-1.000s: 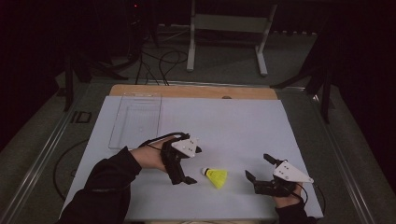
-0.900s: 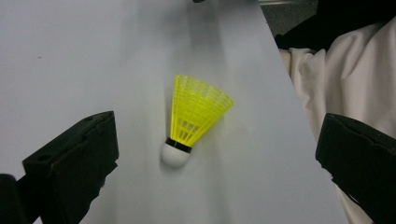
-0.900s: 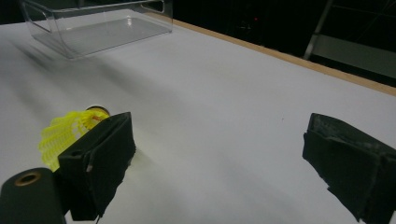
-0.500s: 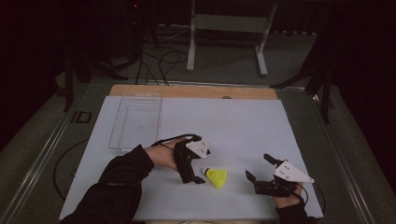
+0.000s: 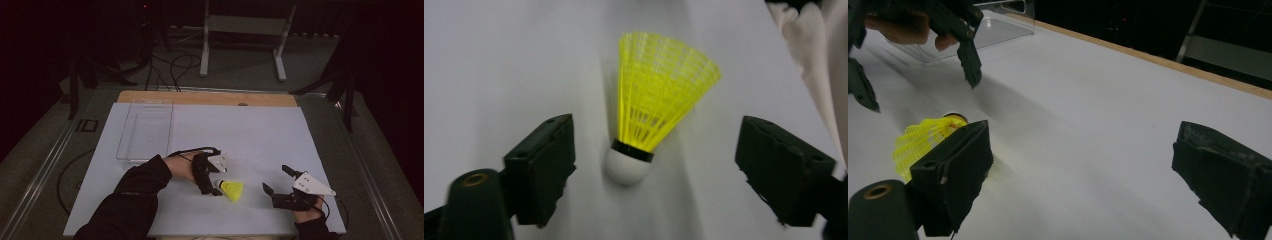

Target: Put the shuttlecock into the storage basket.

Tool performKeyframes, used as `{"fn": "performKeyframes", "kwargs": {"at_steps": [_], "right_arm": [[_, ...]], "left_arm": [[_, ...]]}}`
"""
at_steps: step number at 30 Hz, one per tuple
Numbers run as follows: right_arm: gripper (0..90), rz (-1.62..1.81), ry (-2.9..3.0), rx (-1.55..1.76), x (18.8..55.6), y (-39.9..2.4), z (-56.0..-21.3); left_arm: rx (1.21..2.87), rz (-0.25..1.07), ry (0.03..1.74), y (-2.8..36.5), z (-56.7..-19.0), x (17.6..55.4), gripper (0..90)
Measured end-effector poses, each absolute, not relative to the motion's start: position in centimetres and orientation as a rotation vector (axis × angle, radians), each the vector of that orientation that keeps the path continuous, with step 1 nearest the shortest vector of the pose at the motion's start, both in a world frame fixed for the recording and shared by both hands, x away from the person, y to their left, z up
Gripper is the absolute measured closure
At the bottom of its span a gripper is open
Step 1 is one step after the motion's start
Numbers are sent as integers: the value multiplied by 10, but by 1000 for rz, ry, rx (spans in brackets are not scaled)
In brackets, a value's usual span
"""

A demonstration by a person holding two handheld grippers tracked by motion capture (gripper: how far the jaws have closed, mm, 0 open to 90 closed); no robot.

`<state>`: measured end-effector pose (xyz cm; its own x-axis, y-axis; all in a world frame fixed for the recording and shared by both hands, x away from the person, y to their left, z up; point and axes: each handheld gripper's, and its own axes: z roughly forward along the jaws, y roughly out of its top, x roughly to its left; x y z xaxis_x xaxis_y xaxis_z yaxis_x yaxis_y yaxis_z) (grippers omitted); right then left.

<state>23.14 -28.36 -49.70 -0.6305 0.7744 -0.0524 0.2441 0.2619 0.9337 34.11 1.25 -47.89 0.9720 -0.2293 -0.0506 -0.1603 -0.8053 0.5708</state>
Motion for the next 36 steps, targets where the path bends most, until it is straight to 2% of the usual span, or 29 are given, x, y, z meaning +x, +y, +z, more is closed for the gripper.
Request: {"fn": "performKeyframes", "kwargs": {"at_steps": [7, 16, 18, 19, 23, 36], "right_arm": [[89, 1361, 2028, 920, 231, -283, -497], [89, 1364, 2031, 918, 231, -283, -497], [89, 1364, 2029, 918, 231, -283, -497], [89, 1365, 2029, 918, 231, -283, -496], [89, 1366, 2031, 918, 231, -283, -497], [89, 1365, 2027, 916, 230, -284, -496]], "left_arm": [[2582, -147, -300, 7, -487, 342, 269], [2681, -110, -344, -2, -491, 344, 457], [2688, -114, -346, -3, -492, 344, 466], [2704, -116, -361, -5, -492, 344, 504], [2726, -124, -377, -8, -492, 344, 556], [2767, -142, -417, -14, -494, 344, 630]]}}
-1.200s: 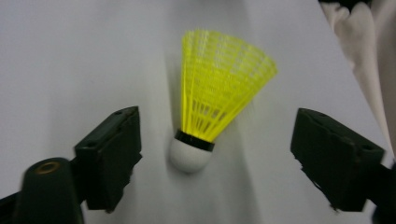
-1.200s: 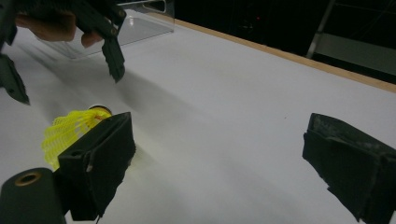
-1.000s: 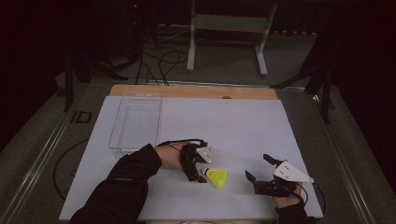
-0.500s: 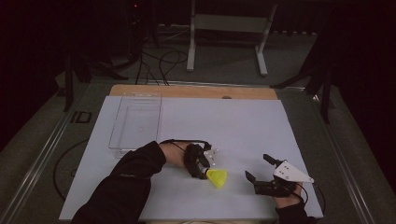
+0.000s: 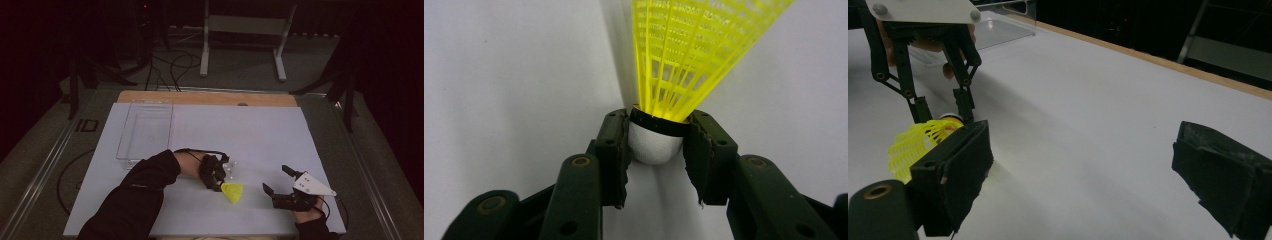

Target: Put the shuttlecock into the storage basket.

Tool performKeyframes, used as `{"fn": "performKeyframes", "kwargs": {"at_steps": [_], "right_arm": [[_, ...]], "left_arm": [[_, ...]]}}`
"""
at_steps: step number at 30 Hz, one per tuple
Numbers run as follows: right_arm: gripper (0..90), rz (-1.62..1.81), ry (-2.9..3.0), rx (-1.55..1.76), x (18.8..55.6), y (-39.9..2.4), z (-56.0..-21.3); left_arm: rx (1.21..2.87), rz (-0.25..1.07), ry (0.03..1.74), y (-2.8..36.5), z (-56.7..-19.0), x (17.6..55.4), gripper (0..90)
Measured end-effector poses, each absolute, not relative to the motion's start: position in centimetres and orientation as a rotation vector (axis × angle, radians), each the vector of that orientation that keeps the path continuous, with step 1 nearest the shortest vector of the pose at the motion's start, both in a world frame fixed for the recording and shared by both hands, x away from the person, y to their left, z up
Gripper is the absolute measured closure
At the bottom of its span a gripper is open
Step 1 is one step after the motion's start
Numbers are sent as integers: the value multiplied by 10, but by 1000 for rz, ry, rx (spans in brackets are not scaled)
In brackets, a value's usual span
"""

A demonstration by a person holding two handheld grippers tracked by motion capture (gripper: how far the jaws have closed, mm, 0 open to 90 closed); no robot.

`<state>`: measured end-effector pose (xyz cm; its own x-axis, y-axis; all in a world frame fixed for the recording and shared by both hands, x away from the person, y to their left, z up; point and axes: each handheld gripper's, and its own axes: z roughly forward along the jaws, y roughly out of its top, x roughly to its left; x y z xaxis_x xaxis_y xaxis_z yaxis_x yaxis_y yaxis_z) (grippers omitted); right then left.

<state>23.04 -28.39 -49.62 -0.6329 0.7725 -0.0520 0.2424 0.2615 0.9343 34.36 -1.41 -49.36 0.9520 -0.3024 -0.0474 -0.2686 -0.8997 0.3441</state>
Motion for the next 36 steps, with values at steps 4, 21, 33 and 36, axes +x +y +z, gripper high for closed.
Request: {"fn": "performKeyframes", "kwargs": {"at_steps": [4, 21, 33, 36], "right_arm": [[89, 1364, 2025, 918, 230, -284, -496], [89, 1359, 2021, 926, 231, -285, -496], [89, 1354, 2021, 930, 231, -284, -497], [89, 1351, 2021, 930, 231, -284, -497]], "left_arm": [[2764, -144, -415, -14, -489, 343, 635], [2802, -128, -327, -8, -451, 341, 642], [2815, -170, -199, 1, -435, 344, 643], [2821, -161, -119, 5, -429, 346, 643]]}}
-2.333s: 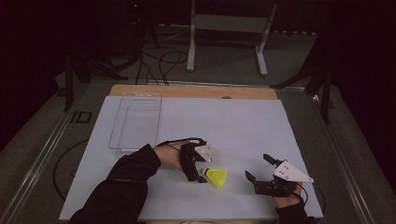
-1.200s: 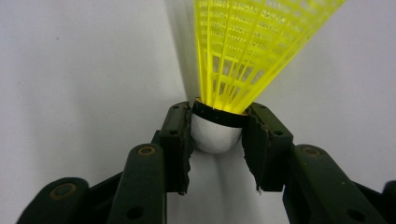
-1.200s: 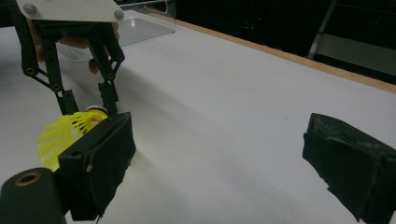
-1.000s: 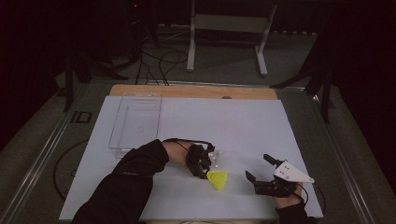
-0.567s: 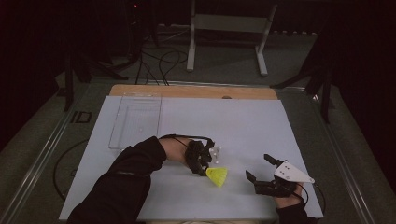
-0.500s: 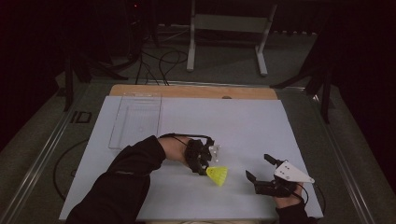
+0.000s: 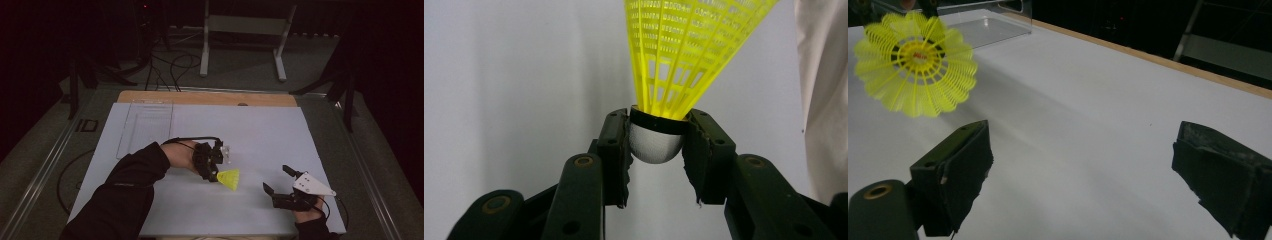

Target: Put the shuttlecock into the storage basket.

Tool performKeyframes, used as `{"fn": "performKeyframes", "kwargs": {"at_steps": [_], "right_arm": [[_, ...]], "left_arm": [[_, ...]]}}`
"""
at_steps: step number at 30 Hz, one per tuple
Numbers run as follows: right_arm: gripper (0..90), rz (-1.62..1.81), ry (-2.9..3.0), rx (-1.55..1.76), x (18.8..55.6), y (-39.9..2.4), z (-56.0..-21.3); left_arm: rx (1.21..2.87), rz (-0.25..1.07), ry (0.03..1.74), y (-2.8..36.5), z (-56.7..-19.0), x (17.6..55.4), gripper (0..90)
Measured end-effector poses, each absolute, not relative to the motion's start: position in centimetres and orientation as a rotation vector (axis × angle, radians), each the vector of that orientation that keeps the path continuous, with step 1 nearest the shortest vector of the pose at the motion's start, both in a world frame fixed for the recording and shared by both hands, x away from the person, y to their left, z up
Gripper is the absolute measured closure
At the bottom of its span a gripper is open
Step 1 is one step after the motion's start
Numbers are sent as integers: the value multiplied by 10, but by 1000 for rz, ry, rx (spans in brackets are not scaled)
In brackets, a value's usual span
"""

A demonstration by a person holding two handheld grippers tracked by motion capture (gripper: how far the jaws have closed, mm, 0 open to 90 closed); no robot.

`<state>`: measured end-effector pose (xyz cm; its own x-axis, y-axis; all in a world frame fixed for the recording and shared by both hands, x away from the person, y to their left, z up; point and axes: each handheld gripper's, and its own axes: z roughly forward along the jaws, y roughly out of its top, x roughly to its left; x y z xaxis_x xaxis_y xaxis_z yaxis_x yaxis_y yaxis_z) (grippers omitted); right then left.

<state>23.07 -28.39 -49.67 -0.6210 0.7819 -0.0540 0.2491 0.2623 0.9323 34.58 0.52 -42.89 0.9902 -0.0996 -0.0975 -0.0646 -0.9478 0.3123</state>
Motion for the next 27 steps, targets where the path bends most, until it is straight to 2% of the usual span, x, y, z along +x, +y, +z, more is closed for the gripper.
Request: {"fn": "performKeyframes", "kwargs": {"at_steps": [3, 4, 27], "right_arm": [[89, 1347, 2023, 928, 231, -284, -497], [89, 1345, 2023, 928, 231, -284, -497], [89, 1347, 2014, 931, 230, -283, -496]], "left_arm": [[2827, -137, -62, 7, -426, 348, 643], [2821, -122, 9, 12, -422, 350, 643], [2827, -84, 252, 45, -416, 321, 643]]}}
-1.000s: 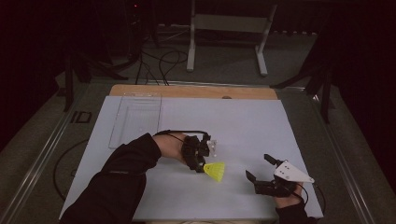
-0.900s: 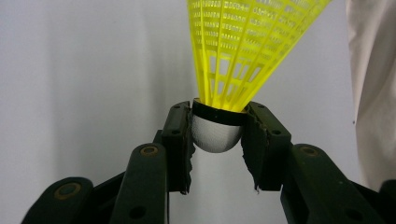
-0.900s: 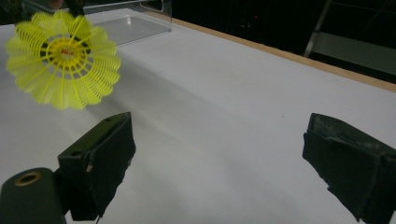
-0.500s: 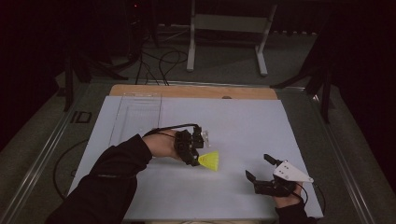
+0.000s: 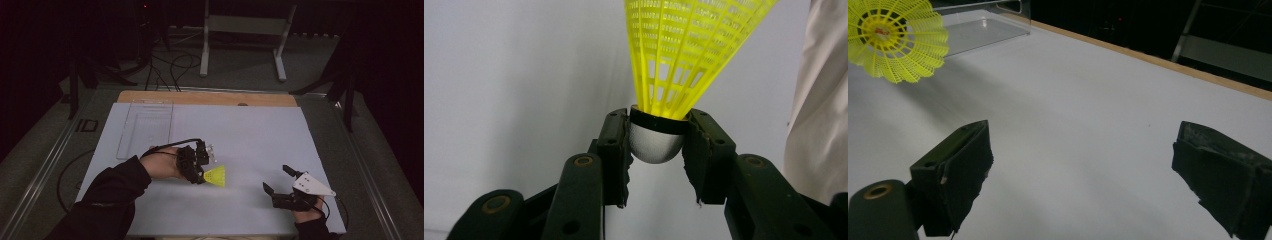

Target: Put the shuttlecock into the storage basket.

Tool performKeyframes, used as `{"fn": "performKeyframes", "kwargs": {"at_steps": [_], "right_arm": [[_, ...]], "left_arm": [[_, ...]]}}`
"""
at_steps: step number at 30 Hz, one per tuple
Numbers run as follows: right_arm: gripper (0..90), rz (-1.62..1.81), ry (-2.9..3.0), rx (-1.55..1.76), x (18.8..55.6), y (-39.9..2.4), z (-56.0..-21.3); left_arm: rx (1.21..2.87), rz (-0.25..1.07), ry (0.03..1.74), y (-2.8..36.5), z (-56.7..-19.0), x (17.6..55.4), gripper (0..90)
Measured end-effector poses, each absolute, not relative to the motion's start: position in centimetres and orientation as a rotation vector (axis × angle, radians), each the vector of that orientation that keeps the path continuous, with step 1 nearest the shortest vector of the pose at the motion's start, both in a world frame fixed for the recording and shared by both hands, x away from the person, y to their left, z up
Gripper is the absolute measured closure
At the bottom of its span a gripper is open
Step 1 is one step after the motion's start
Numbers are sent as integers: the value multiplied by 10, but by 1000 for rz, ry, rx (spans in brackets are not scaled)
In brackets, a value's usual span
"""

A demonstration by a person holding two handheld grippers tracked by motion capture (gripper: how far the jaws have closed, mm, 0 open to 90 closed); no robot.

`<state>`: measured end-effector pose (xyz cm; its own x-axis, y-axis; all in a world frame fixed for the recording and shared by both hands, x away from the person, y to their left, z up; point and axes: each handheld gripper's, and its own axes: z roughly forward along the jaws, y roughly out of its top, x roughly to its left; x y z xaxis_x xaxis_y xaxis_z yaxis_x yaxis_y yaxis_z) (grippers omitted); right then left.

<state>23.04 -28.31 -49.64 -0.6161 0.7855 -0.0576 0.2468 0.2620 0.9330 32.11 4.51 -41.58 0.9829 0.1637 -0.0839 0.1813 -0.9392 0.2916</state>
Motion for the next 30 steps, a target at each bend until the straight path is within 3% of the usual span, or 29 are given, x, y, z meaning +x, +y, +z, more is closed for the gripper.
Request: {"fn": "performKeyframes", "kwargs": {"at_steps": [20, 30], "right_arm": [[89, 1339, 2020, 929, 231, -282, -497], [89, 1343, 2022, 931, 232, -282, -497]], "left_arm": [[2751, -5, 503, 97, -405, 305, 642], [2685, 57, 612, 131, -378, 306, 642]]}}
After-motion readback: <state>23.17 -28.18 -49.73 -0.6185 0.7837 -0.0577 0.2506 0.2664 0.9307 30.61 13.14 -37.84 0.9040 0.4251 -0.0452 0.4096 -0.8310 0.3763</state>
